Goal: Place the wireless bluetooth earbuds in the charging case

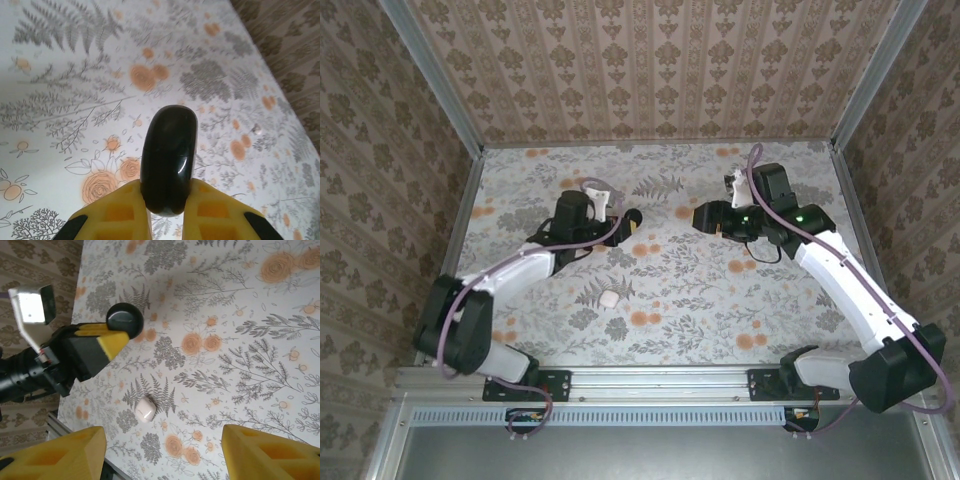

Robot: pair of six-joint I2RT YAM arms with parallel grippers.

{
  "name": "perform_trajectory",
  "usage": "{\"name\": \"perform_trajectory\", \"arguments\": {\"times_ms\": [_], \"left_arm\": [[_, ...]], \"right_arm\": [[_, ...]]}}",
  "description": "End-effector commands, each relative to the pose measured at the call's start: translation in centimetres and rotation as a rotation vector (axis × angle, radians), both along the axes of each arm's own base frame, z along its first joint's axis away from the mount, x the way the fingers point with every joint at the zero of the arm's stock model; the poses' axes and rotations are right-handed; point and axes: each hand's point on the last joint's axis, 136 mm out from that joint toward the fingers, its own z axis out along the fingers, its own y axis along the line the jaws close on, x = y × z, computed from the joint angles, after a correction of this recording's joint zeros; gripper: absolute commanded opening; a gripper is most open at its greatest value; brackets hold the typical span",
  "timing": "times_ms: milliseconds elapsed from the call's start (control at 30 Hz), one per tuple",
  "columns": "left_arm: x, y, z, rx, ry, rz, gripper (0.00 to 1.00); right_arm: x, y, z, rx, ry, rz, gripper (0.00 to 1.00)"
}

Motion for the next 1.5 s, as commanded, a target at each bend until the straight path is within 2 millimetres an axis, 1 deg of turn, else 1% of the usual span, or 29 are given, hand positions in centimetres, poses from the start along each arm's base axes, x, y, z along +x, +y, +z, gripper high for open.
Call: {"name": "perform_trajectory", "arguments": {"times_ms": [0,133,267,300,367,467,600,667,733,833,933,967,1033,1133,1200,1267,1367,1400,1433,1467], "left_arm": [[0.9,-1.2,-3.3,0.027,0.146,0.011,0.00],[2.3,-3.7,-6.6,0.048,0.253,-0.005,0.00],[3.8,-5.8,-8.2,0.080,0.279,-0.018,0.00],[4.3,-6.2,-8.7,0.088,0.291,-0.017,0.00],[5.1,-6.5,-9.6,0.106,0.321,-0.009,0.01],[5.8,-6.4,-10.2,0.148,0.347,0.003,0.03],[6.2,-5.3,-10.1,0.217,0.334,0.035,0.13],[6.0,-4.7,-10.1,0.245,0.329,0.043,0.21],[5.7,-4.2,-9.9,0.263,0.322,0.044,0.33],[5.1,-3.6,-9.2,0.291,0.314,0.034,0.40],[4.5,-2.0,-8.0,0.352,0.277,0.038,0.46],[4.2,-1.3,-7.5,0.374,0.262,0.046,0.48],[3.7,0.3,-6.4,0.401,0.235,0.068,0.52],[2.7,3.0,-4.5,0.447,0.193,0.107,0.59],[1.6,5.2,-3.5,0.482,0.180,0.146,0.61],[0.2,7.2,-3.3,0.500,0.188,0.187,0.66],[-2.1,10.4,-4.0,0.497,0.246,0.282,0.69],[-2.7,12.0,-4.4,0.490,0.278,0.340,0.69],[-3.3,13.3,-4.9,0.478,0.315,0.391,0.69],[-3.8,14.3,-5.3,0.467,0.347,0.427,0.69]], "right_arm": [[0.4,-0.3,-2.0,-0.006,0.056,-0.001,0.64],[1.2,-0.5,-3.7,-0.003,0.108,0.004,0.63],[2.0,-0.9,-5.1,-0.001,0.147,0.005,0.63],[2.4,-1.0,-6.0,-0.002,0.173,0.002,0.63],[3.0,-1.0,-6.5,0.008,0.201,0.001,0.63],[3.5,-0.8,-6.7,0.017,0.233,0.016,0.61],[3.5,-1.0,-6.9,-0.001,0.235,0.017,0.61],[3.3,-1.2,-7.1,-0.010,0.236,0.012,0.61],[2.9,-1.3,-7.4,-0.015,0.241,0.007,0.61],[2.2,-1.4,-7.2,-0.015,0.239,-0.005,0.61],[1.3,-1.4,-7.0,-0.041,0.202,-0.011,0.61],[1.0,-1.4,-7.2,-0.053,0.200,-0.012,0.61],[0.1,-1.3,-6.7,-0.074,0.180,-0.007,0.61],[-1.3,-0.7,-6.9,-0.122,0.172,0.019,0.61],[-2.3,0.0,-7.2,-0.161,0.164,0.046,0.61],[-3.1,0.7,-7.6,-0.208,0.155,0.077,0.61],[-3.9,2.3,-8.3,-0.309,0.131,0.147,0.61],[-4.2,3.1,-8.6,-0.352,0.125,0.180,0.61],[-4.4,4.2,-9.3,-0.402,0.127,0.226,0.61],[-4.6,5.2,-9.6,-0.437,0.119,0.272,0.61]]}}
